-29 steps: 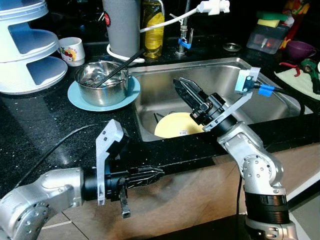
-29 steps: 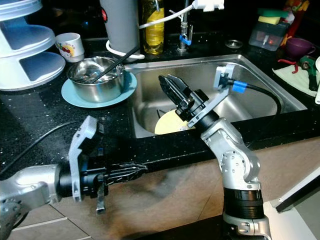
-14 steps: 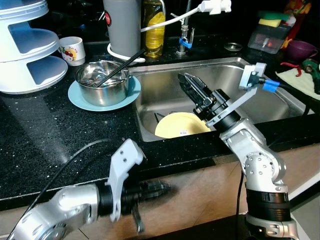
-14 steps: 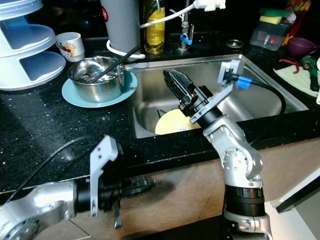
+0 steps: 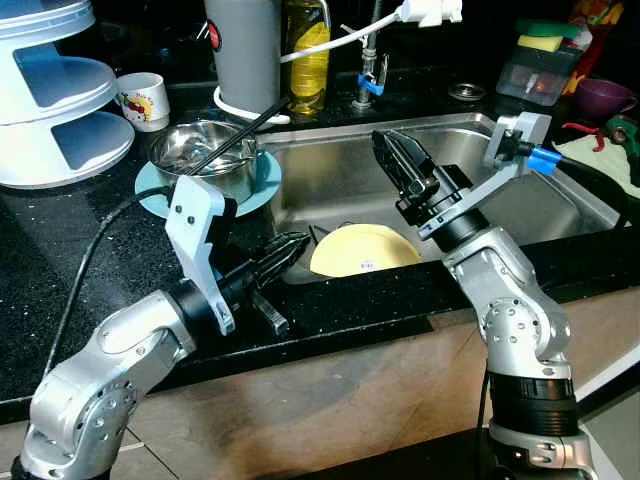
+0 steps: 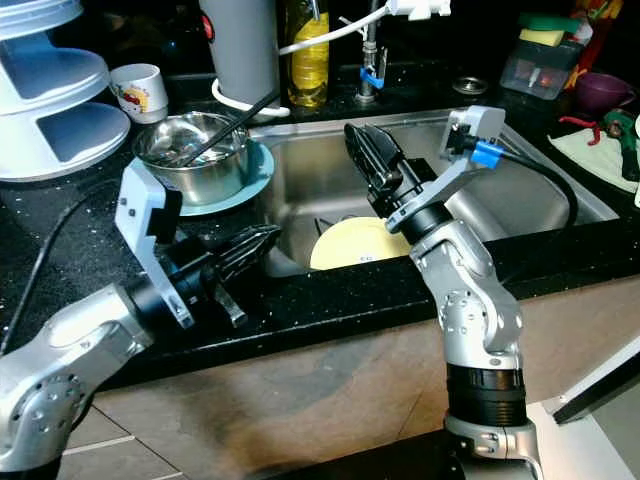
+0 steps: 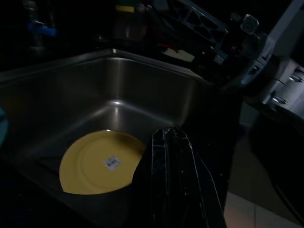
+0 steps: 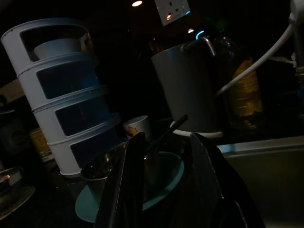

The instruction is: Kitchen organization

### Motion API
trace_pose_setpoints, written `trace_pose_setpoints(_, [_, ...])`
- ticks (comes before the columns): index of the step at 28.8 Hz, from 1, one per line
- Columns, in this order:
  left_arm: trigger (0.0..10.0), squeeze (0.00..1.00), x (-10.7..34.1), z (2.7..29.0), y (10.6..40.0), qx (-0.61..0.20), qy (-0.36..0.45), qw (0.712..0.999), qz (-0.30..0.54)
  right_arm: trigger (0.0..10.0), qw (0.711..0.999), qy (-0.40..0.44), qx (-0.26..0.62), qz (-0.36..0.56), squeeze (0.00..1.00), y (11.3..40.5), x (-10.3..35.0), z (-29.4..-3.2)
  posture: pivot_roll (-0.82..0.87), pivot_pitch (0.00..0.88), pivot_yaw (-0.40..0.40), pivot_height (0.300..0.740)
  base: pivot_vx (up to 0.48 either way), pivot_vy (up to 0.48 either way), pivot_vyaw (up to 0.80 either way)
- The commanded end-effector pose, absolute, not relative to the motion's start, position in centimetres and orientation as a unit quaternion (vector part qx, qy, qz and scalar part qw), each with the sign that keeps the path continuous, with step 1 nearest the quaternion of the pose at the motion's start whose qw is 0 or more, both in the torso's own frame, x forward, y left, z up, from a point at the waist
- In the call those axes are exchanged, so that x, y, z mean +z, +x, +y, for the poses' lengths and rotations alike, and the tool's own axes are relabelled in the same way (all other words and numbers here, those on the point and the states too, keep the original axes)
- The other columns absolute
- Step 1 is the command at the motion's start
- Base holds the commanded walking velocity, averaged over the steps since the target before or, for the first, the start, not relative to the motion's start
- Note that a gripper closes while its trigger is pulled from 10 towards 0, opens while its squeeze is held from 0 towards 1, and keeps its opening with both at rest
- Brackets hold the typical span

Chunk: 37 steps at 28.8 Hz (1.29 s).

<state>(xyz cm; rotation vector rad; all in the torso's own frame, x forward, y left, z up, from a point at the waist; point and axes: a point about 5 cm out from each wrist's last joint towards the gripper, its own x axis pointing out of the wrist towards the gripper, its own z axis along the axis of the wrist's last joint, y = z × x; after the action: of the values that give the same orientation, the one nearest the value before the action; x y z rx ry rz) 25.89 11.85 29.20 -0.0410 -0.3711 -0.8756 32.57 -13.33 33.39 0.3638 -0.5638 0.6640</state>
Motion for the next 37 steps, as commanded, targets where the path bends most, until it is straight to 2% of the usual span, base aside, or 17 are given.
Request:
trace_pose_setpoints(1, [10.0, 0.00, 29.4, 12.0, 26.1, -0.408, -0.012, 0.893, -0.190, 10.0, 0.890, 0.168, 0.319, -0.279, 0.00, 32.2, 33.6, -13.1, 0.06, 0.244, 0.006, 0.740, 0.000, 0.000, 0.00])
trace_pose_setpoints(17, [10.0, 0.00, 29.5, 12.5, 26.8, -0.389, -0.004, 0.901, -0.193, 10.0, 0.904, 0.138, 0.310, -0.258, 0.00, 32.2, 32.2, -11.8, 0.06, 0.242, 0.006, 0.740, 0.000, 0.000, 0.00])
trace_pose_setpoints(37, [10.0, 0.00, 29.4, 12.4, 26.8, -0.398, 0.003, 0.897, -0.192, 10.0, 0.902, 0.143, 0.321, -0.249, 0.00, 31.4, 31.7, -11.0, 0.05, 0.221, 0.011, 0.740, -0.331, 0.000, 0.00])
